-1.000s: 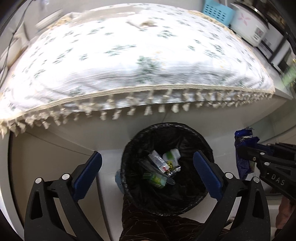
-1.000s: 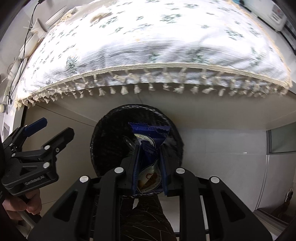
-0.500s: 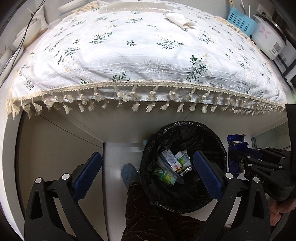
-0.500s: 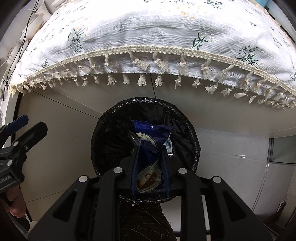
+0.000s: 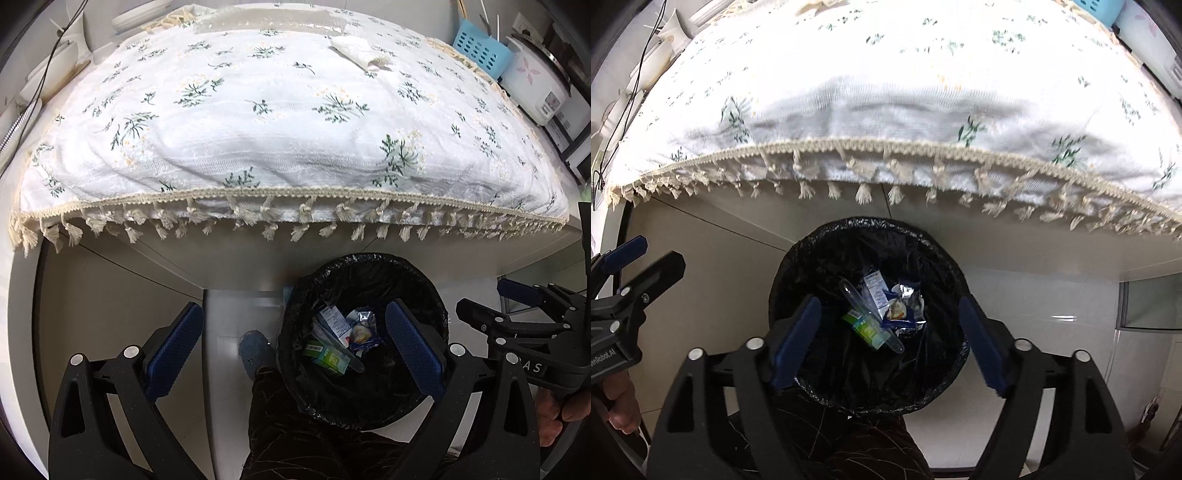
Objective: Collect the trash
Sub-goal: 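Raise both open tools from the bin back over the tablecloth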
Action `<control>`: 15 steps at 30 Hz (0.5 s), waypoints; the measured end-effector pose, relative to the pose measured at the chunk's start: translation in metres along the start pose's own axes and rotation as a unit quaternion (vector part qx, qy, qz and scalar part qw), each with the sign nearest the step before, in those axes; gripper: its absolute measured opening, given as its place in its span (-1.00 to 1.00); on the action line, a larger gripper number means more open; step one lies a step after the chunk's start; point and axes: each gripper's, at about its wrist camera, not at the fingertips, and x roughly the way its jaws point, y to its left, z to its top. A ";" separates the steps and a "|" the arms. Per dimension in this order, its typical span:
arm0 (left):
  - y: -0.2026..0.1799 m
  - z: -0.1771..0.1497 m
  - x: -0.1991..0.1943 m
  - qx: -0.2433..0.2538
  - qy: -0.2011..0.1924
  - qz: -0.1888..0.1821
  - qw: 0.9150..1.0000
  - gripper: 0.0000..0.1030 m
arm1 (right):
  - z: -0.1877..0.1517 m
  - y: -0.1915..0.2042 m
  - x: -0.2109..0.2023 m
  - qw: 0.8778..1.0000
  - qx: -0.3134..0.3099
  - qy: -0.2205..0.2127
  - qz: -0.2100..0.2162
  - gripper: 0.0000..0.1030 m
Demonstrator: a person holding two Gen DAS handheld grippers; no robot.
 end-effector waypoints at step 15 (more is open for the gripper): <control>0.030 0.055 -0.044 -0.021 -0.038 -0.005 0.999 0.88 | 0.063 0.009 -0.061 0.997 -0.011 -0.074 -0.001 0.65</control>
